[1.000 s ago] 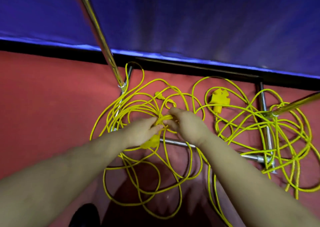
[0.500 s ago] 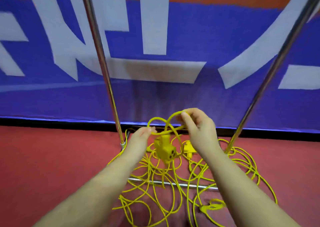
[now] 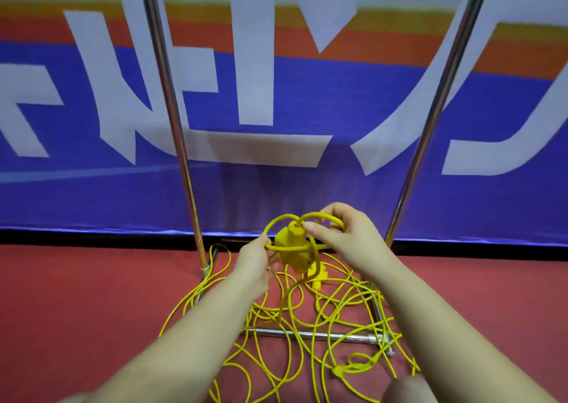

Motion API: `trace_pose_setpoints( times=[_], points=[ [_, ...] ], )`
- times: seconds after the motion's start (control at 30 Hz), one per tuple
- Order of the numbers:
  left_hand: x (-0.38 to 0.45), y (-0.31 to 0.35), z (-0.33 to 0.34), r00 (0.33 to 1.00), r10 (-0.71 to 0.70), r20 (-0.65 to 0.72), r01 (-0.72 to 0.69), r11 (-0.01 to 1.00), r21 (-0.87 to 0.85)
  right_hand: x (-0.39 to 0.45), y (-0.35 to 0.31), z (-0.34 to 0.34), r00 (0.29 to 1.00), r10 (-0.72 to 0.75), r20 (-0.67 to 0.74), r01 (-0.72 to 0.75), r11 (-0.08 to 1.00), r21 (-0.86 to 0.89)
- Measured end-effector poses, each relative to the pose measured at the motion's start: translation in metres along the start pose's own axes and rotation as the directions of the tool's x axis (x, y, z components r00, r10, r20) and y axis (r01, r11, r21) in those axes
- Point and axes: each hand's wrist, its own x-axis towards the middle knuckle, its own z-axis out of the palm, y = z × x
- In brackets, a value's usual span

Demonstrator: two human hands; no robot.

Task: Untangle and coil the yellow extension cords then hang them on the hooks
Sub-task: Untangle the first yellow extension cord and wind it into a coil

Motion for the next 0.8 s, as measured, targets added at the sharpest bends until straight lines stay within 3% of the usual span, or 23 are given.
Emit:
trace_pose_setpoints(
  times=[0.07, 0.13, 0.23, 0.33, 0.47, 0.57, 0.67, 0.8],
  points=[
    [-0.002, 0.0, -0.003, 0.994, 0.097, -0.045, -0.092, 0.991, 0.097, 0.0, 0.0, -0.002, 0.997, -0.041, -0.062, 0.027, 0.977, -0.211],
    [-0.006, 0.005, -0.011, 0.979, 0.174, -0.109, -0.152, 0.97, 0.189, 0.002, -0.004, 0.001, 0.996, -0.069, -0.054, 0.049, 0.948, -0.314],
    [-0.01, 0.012, -0.035, 0.969, 0.189, -0.156, -0.162, 0.972, 0.171, 0.01, -0.015, 0.018, 0.993, -0.058, 0.105, 0.098, 0.892, -0.441],
    [-0.016, 0.02, -0.063, 0.972, 0.174, -0.159, -0.161, 0.983, 0.089, 0.019, -0.029, 0.045, 0.973, -0.091, 0.213, 0.181, 0.871, -0.456],
    [-0.009, 0.024, -0.077, 0.971, 0.188, -0.149, -0.185, 0.982, 0.035, 0.021, -0.028, 0.066, 0.974, -0.199, 0.105, 0.216, 0.959, -0.185],
    [0.001, 0.018, -0.07, 0.995, 0.066, -0.079, -0.069, 0.997, -0.037, 0.012, -0.01, 0.068, 0.983, -0.182, 0.035, 0.179, 0.98, 0.089],
    [0.01, 0.007, -0.057, 0.997, -0.081, 0.009, 0.082, 0.987, -0.14, 0.007, 0.012, 0.063, 0.995, -0.078, -0.055, 0.091, 0.945, 0.313],
    [0.026, -0.004, -0.047, 0.991, -0.129, 0.033, 0.133, 0.956, -0.263, 0.001, 0.048, 0.054, 0.981, 0.119, -0.155, 0.0, 0.792, 0.611]
  ],
)
